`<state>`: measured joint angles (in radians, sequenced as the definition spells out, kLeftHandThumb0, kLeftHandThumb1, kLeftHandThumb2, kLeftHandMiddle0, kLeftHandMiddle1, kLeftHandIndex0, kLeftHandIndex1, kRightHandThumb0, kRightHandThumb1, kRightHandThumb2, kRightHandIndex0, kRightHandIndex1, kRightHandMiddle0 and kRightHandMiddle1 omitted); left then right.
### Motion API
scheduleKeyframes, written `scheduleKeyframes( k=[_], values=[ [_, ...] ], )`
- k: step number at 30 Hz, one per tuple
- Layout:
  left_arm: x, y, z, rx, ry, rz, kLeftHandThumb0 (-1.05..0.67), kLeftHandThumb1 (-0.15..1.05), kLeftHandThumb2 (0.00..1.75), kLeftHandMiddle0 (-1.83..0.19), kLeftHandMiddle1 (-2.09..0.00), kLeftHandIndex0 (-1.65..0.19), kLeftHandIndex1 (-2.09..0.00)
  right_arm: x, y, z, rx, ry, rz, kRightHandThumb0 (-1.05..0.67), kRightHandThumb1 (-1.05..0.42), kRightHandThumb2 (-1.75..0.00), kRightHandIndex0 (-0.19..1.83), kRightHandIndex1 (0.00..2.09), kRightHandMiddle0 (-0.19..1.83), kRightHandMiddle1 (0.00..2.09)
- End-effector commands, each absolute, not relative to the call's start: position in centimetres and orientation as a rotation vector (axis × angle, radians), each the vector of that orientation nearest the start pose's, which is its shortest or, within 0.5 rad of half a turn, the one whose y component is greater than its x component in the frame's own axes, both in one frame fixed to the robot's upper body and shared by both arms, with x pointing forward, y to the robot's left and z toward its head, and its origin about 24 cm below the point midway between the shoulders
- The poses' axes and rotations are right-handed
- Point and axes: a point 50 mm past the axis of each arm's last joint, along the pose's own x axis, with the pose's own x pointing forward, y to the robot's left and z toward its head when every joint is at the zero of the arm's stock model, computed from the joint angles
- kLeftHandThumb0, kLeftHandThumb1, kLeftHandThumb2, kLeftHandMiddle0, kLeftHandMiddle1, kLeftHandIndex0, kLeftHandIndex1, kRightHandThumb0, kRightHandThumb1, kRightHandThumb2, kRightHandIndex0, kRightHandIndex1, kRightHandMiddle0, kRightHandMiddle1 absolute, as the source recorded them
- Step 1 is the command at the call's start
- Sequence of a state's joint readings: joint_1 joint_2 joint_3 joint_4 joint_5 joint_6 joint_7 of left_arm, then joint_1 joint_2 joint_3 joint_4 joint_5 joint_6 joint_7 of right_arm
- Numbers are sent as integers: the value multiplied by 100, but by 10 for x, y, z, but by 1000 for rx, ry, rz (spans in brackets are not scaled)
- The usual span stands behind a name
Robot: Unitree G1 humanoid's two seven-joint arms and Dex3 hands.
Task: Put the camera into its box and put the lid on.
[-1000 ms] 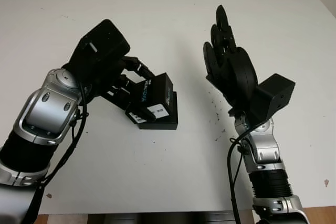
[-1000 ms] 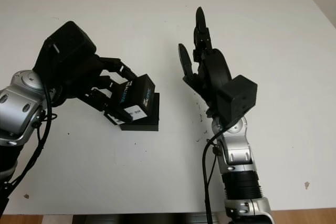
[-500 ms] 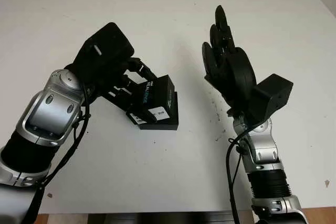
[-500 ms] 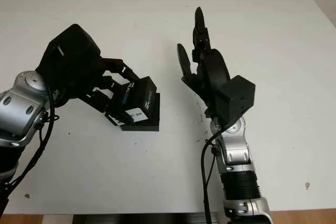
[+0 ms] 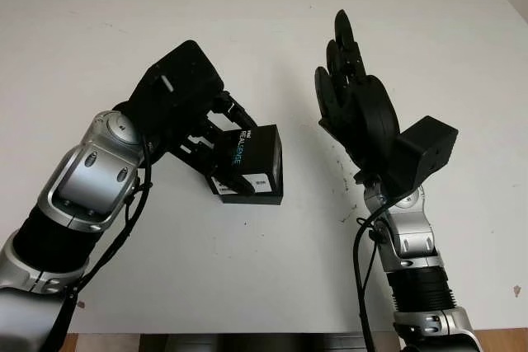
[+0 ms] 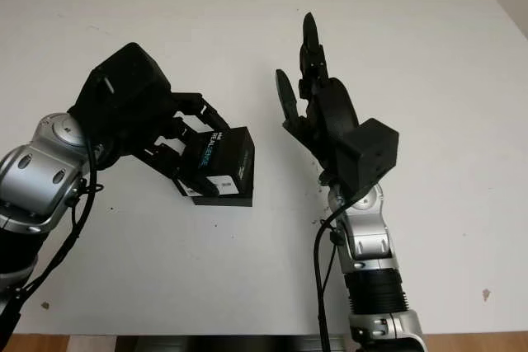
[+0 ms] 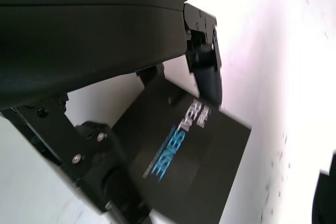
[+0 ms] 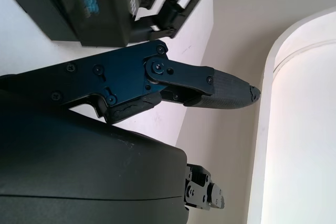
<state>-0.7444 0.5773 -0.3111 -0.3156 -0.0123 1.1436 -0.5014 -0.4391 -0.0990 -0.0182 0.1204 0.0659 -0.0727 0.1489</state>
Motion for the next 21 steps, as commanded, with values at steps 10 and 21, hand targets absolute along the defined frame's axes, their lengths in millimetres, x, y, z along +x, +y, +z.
scheduleKeyframes(
  k=[10,21],
  values=[
    [291,124,195,683,357,-586,-50,96,7,19,0,19,0,321,-133,146,-44,-384,230,-68,-105,-59,-19,0,-19,0],
    [279,124,197,745,386,-640,-50,95,5,19,0,19,0,322,-132,146,-52,-392,225,-65,-105,-59,-19,0,-19,0]
  ],
)
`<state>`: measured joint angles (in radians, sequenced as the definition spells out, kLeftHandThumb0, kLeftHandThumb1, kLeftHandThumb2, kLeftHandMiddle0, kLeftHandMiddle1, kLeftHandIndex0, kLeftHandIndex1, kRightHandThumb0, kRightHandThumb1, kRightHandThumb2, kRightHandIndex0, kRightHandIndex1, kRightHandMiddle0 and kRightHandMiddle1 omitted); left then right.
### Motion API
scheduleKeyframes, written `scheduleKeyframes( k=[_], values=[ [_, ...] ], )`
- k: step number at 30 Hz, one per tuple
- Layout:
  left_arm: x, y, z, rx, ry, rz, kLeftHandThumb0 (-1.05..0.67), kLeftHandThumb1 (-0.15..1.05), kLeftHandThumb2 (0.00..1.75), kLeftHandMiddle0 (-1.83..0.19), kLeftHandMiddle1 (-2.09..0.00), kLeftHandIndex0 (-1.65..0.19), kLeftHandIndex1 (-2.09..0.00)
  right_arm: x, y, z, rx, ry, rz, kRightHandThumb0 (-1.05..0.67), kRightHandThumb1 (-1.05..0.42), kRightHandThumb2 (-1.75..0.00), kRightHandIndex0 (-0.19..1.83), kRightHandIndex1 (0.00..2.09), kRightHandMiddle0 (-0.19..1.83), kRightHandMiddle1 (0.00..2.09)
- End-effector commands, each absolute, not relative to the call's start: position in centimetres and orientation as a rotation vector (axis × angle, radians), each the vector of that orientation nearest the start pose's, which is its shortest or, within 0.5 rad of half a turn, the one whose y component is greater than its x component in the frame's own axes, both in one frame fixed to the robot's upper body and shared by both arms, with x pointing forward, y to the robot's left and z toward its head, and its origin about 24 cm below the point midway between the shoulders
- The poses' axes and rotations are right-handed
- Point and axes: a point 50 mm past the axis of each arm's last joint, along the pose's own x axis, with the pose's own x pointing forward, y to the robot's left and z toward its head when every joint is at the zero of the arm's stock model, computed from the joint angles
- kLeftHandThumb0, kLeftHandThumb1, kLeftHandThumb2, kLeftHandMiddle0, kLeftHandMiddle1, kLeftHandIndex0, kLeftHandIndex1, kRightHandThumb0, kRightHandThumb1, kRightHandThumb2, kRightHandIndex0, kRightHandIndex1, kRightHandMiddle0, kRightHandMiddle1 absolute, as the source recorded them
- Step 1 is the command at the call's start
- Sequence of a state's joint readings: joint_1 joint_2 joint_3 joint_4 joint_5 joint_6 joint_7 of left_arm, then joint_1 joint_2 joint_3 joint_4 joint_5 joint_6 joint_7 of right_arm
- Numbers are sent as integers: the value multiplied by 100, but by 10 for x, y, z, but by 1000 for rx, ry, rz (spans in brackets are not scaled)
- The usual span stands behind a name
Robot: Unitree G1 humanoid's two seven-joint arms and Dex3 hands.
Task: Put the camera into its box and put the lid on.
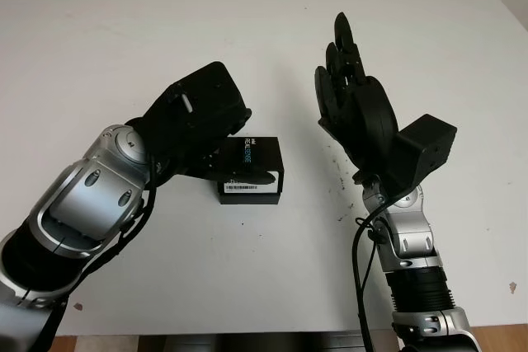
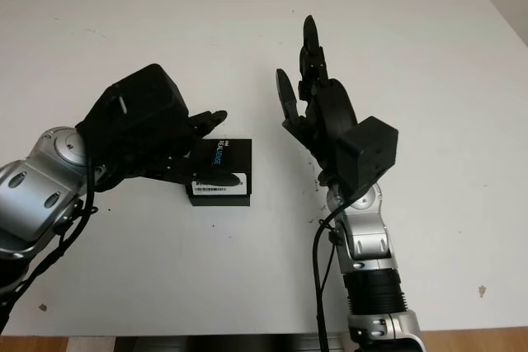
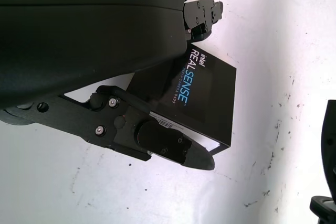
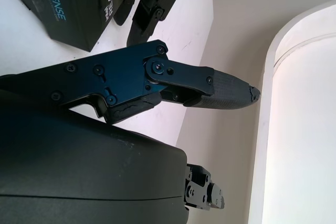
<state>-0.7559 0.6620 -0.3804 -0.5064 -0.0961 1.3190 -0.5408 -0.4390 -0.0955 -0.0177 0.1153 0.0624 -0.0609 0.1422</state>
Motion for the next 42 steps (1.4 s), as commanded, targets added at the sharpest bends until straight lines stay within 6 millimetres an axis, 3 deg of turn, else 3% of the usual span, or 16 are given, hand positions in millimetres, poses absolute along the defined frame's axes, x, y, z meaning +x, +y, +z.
scheduleKeyframes(
  k=[1,4,8,14,25,42],
  values=[
    [278,124,198,798,369,-659,-53,97,6,19,0,19,0,322,-132,146,-54,-393,226,-64,-105,-59,-19,0,-19,0],
    [274,127,201,1065,220,-701,-60,103,9,19,0,19,0,322,-132,145,-66,-384,220,-65,-105,-59,-19,0,-19,0],
    [266,131,196,1557,-61,-719,-71,105,38,19,0,19,0,322,-133,144,-86,-383,224,-65,-105,-59,-19,0,-19,0],
    [257,134,184,1818,-188,-731,-77,105,59,19,0,19,0,322,-135,145,-104,-385,229,-65,-105,-60,-19,0,-19,0],
    [239,137,173,1844,-245,-746,-80,105,68,19,0,19,0,322,-137,146,-111,-393,243,-63,-105,-60,-19,0,-19,1],
    [228,142,170,1558,-215,-823,-79,105,67,19,0,19,0,323,-137,144,-142,-370,250,-67,-105,-58,-19,0,-19,4]
  ],
)
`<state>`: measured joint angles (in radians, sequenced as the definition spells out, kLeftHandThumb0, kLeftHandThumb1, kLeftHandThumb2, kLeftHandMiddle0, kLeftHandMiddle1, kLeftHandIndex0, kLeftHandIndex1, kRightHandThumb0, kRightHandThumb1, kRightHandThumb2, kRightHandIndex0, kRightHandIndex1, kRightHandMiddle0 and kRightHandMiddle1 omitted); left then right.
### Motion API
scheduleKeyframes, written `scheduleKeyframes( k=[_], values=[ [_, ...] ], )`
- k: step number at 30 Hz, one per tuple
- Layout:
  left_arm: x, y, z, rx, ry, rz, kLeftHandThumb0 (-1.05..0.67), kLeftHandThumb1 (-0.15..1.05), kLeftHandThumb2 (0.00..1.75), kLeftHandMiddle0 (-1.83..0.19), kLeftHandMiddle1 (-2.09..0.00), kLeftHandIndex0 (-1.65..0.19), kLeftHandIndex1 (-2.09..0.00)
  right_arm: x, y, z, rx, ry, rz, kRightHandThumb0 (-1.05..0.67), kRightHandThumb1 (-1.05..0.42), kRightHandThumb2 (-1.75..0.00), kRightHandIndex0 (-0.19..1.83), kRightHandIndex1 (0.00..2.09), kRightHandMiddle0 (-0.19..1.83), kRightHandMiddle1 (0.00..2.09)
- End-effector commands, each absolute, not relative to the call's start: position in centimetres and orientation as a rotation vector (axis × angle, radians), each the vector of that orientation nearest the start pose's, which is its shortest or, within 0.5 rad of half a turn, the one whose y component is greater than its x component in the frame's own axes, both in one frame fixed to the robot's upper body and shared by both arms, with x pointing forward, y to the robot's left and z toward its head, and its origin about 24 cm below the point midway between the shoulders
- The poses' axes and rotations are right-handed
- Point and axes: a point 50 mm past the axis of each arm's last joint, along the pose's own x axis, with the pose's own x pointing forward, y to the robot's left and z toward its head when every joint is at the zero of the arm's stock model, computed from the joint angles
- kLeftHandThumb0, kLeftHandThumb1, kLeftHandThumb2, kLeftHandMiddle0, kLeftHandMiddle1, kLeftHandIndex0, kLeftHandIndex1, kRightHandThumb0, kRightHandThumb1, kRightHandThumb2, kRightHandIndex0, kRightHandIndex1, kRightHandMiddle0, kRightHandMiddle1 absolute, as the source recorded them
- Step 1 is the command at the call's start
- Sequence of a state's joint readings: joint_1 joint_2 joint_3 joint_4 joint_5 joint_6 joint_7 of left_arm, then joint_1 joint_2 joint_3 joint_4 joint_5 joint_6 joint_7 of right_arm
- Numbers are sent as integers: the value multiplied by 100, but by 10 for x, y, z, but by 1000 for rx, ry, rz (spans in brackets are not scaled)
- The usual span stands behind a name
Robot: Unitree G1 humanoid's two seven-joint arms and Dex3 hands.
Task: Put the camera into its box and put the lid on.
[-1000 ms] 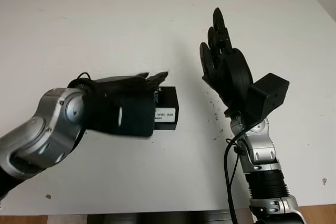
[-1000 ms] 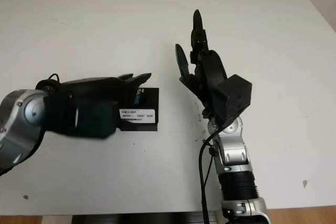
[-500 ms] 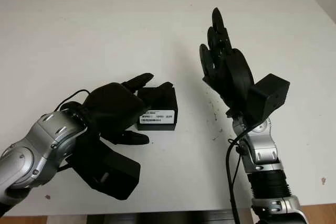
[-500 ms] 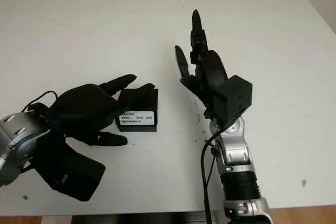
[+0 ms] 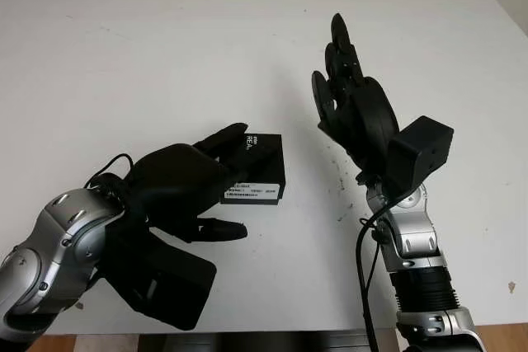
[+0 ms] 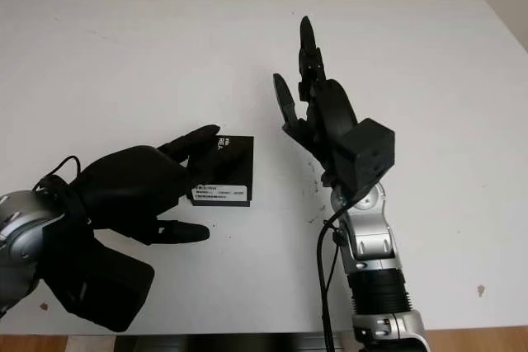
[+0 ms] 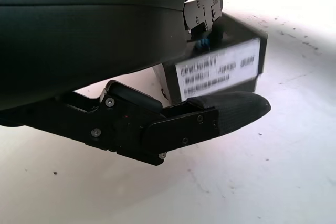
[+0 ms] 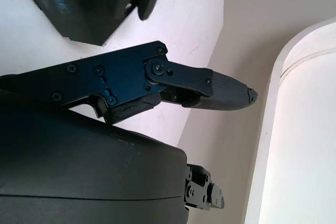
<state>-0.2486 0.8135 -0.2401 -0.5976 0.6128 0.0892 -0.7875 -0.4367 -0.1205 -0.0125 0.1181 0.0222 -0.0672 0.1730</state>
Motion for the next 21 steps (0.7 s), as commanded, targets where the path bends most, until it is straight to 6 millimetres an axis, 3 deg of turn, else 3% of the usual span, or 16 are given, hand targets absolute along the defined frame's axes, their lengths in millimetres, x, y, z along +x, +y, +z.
scheduleKeyframes(
  k=[1,8,21],
  values=[
    [227,142,171,1546,-210,-826,-79,105,67,19,0,19,0,323,-138,144,-142,-369,250,-68,-105,-58,-19,0,-18,4],
    [225,148,167,1543,-147,-830,-77,105,67,19,0,19,0,323,-138,145,-126,-362,254,-68,-105,-56,-19,0,-19,5],
    [239,153,159,1551,-146,-722,-75,105,65,19,0,19,0,323,-142,145,-131,-355,267,-70,-105,-55,-19,0,-19,5]
  ],
)
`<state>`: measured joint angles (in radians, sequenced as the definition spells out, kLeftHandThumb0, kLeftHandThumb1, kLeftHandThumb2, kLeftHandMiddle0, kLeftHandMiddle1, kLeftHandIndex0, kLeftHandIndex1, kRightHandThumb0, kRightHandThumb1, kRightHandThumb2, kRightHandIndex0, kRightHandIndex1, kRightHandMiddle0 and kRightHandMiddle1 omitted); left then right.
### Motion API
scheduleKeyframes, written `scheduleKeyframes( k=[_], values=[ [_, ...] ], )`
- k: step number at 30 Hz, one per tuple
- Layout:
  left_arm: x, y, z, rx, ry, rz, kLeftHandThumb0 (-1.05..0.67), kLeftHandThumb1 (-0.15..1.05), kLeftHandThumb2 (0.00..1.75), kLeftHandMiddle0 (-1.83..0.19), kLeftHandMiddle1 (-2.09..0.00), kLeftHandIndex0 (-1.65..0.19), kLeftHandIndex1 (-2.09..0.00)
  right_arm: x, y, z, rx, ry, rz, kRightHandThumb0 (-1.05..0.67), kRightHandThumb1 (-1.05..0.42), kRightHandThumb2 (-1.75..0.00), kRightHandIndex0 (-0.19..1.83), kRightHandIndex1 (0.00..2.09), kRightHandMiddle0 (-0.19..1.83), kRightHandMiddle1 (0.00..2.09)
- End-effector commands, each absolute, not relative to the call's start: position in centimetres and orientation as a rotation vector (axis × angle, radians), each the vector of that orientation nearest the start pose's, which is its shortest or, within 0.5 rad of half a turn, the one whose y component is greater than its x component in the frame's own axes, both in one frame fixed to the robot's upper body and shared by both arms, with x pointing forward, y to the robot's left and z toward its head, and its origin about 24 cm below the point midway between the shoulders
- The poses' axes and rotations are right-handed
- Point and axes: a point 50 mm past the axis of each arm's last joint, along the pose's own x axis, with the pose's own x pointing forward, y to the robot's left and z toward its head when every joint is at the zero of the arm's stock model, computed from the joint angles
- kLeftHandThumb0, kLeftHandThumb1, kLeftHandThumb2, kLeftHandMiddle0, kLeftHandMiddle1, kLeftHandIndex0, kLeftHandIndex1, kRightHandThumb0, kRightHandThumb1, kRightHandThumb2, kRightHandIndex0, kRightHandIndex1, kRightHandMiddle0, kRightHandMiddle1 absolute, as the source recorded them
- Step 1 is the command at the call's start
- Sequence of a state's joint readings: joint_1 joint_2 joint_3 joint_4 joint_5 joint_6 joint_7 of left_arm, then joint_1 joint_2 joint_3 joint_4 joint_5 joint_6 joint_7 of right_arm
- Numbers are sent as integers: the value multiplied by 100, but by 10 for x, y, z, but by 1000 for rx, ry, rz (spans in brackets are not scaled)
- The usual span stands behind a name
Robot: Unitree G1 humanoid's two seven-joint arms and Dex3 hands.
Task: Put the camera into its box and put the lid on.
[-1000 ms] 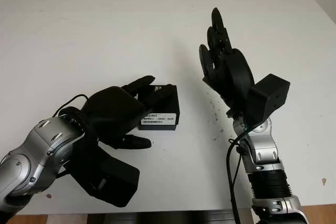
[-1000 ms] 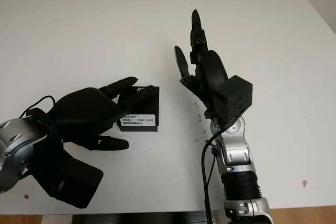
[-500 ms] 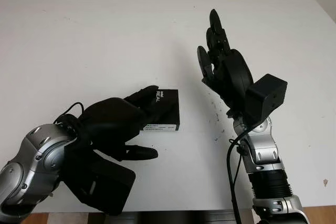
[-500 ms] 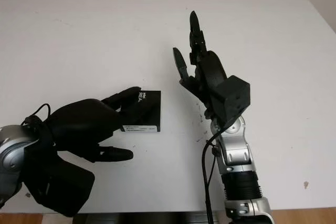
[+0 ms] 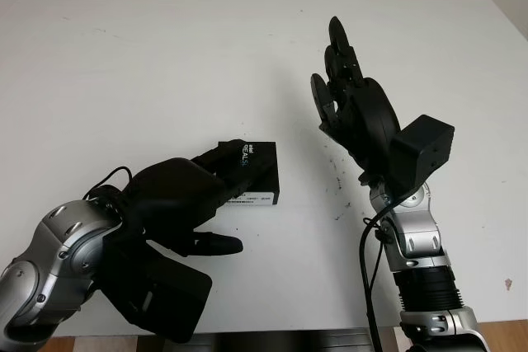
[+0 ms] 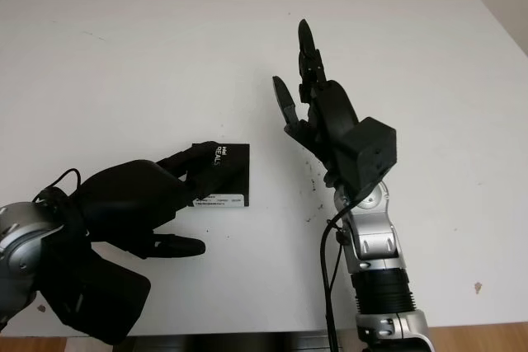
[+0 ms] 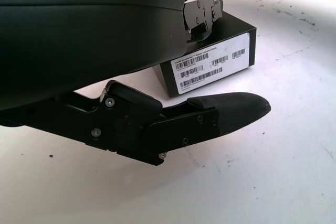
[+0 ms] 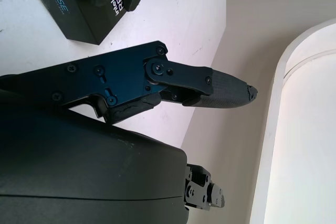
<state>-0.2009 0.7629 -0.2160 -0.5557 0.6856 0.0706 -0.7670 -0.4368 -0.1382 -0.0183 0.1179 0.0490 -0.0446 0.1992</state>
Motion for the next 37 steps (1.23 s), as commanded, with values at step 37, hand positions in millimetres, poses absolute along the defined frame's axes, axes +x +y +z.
scheduleKeyframes(
  k=[37],
  values=[
    [304,206,146,-15,-324,-39,-77,105,68,19,0,19,0,330,-144,133,-119,-241,203,-75,-105,-63,-19,0,-19,0]
  ],
)
